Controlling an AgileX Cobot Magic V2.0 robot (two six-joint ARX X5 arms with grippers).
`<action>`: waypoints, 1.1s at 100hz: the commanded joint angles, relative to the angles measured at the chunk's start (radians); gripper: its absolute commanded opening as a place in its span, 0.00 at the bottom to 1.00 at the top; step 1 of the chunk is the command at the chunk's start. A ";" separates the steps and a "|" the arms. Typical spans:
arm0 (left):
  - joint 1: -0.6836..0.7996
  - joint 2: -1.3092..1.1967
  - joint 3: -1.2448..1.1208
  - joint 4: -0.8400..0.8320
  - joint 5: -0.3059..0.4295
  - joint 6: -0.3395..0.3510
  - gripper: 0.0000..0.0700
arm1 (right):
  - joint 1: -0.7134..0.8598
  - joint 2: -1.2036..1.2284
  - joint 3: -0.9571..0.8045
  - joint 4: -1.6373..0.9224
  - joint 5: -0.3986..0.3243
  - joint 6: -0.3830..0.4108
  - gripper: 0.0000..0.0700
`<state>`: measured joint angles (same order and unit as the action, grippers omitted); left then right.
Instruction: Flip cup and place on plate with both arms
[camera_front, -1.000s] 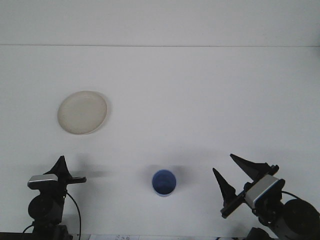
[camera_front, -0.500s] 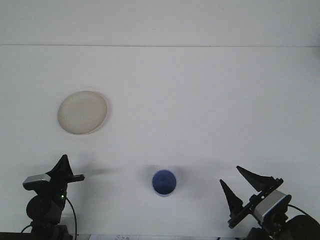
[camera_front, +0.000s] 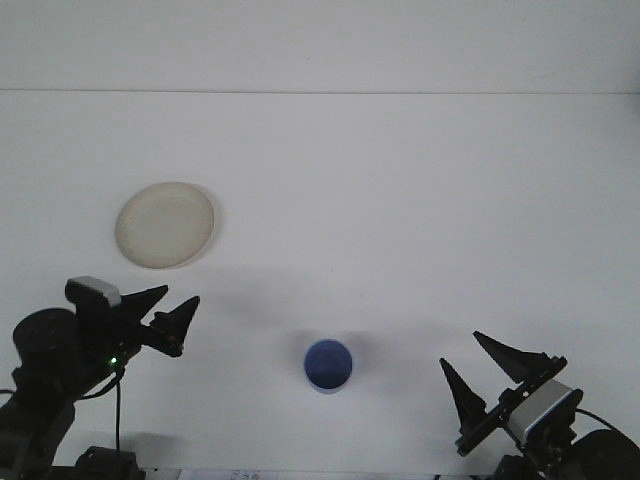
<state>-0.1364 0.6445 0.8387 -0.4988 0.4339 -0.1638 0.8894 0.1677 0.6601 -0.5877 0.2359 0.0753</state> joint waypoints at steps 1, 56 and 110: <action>-0.052 0.082 0.068 -0.055 0.037 0.021 0.67 | 0.010 0.003 0.003 0.006 0.001 0.002 0.61; -0.641 0.664 0.342 -0.160 -0.169 0.020 0.67 | 0.010 0.003 0.003 -0.035 0.001 -0.001 0.61; -0.738 0.941 0.380 -0.127 -0.235 0.025 0.66 | 0.010 0.003 0.003 -0.039 0.001 0.000 0.61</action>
<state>-0.8608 1.5578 1.1965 -0.6338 0.2039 -0.1467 0.8894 0.1677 0.6601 -0.6319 0.2363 0.0753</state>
